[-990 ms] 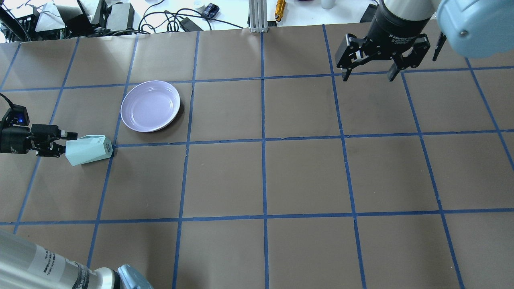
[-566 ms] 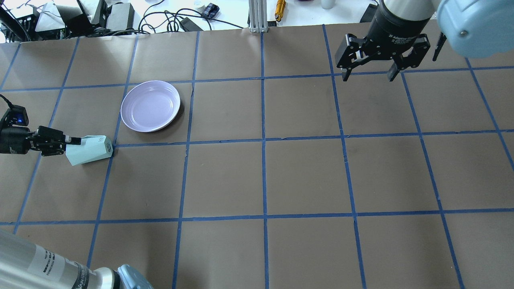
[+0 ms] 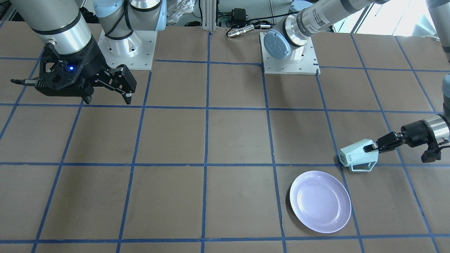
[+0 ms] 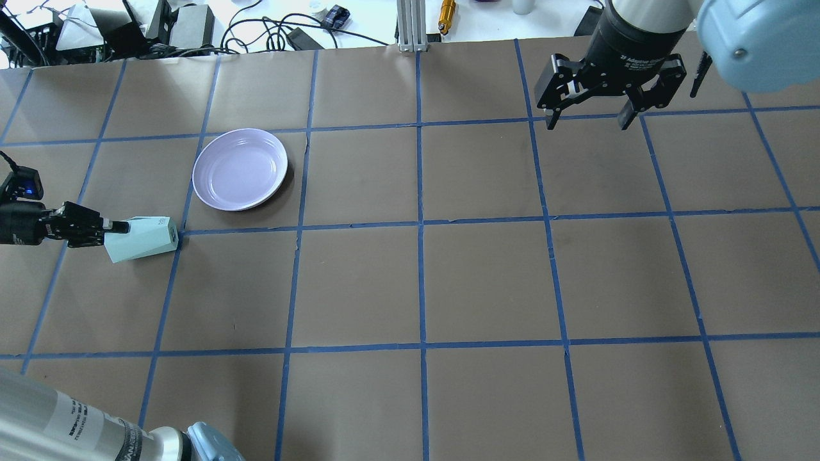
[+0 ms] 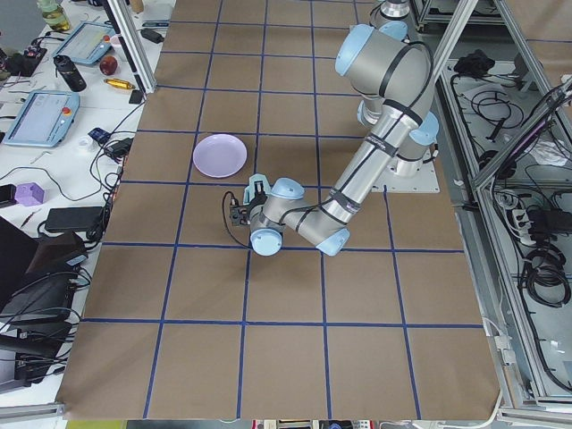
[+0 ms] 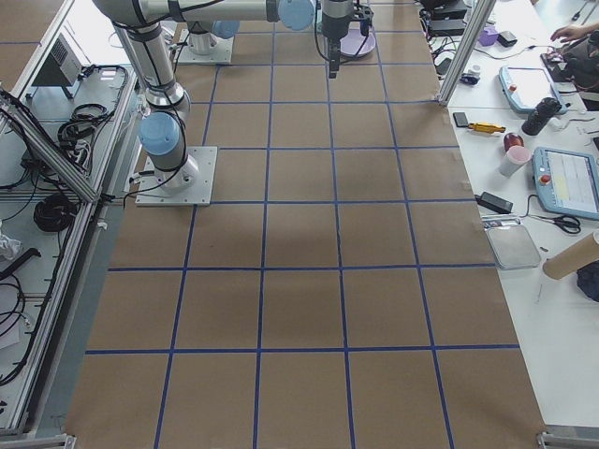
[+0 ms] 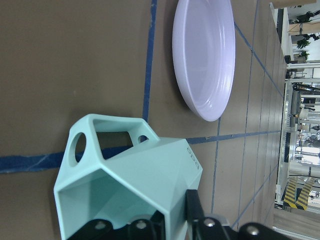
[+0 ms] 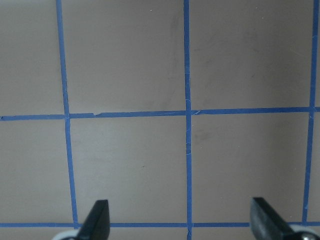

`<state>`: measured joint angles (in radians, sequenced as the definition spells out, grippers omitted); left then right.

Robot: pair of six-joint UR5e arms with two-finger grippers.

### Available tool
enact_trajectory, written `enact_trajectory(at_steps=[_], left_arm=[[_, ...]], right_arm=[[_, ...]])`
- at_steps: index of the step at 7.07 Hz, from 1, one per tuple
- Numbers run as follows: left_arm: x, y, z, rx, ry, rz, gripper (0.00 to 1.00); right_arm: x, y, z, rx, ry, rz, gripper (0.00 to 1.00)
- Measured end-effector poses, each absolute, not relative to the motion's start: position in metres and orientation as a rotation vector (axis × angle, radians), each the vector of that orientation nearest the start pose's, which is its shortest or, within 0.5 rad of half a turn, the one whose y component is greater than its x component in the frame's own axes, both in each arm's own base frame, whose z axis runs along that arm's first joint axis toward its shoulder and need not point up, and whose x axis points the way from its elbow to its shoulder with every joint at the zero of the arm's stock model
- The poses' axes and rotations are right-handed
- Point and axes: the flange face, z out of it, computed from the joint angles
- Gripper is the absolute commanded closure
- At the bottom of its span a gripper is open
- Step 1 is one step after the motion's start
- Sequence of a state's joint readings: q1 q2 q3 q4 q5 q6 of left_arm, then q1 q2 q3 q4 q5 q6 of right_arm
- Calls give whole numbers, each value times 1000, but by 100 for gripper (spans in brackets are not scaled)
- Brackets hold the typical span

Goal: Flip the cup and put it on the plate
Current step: 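Lift the green cup with the left gripper, tilting it upright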

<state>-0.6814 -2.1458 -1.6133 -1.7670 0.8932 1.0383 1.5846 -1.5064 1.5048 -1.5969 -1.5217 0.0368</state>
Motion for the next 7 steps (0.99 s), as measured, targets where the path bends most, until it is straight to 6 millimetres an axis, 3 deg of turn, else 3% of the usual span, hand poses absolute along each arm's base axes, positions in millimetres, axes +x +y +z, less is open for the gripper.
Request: enact_trajectory(at_steps=[2, 5, 7], left_arm=[[312, -506, 194, 152, -2158, 110, 100], [291, -499, 266, 145, -2241, 68, 100], [244, -506, 317, 145, -2354, -35, 100]], right_arm=[[145, -520, 491, 35, 3091, -41, 0], [145, -520, 491, 35, 3091, -41, 0], [145, -520, 491, 35, 3091, -41, 0]])
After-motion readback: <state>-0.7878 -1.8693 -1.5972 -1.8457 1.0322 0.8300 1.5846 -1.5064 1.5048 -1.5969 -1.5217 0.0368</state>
